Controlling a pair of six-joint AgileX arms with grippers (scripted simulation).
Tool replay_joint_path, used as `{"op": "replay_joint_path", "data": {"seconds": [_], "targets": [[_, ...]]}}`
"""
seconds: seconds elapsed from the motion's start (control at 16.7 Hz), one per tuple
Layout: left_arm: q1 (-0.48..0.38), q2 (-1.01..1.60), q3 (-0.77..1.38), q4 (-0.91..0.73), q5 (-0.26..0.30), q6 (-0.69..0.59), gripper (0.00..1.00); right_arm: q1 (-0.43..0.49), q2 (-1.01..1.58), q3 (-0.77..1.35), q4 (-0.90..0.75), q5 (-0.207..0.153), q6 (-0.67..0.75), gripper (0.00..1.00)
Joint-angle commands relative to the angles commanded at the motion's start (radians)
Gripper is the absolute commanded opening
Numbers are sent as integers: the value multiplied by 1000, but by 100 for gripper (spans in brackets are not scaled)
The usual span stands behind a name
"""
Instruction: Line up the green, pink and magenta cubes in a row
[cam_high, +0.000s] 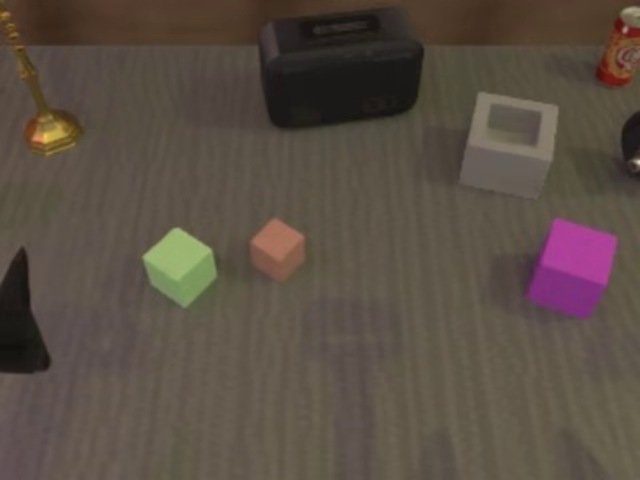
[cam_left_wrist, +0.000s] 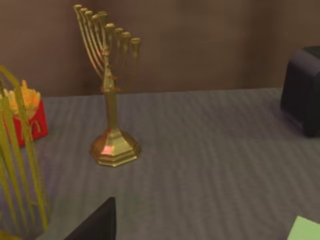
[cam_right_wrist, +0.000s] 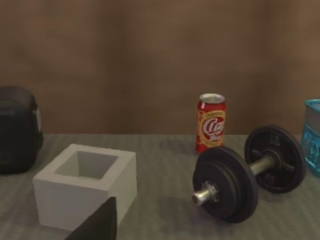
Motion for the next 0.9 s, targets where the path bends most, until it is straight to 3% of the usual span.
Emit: {"op": "replay_joint_path", "data": {"seconds": [0.3, 0.9], "targets": [[-97, 403, 302, -273, 35, 32, 100, 0, 0, 0, 0, 0, 0, 100], [-313, 1467, 1044, -938, 74, 100, 100, 0, 0, 0, 0, 0, 0, 100]]}}
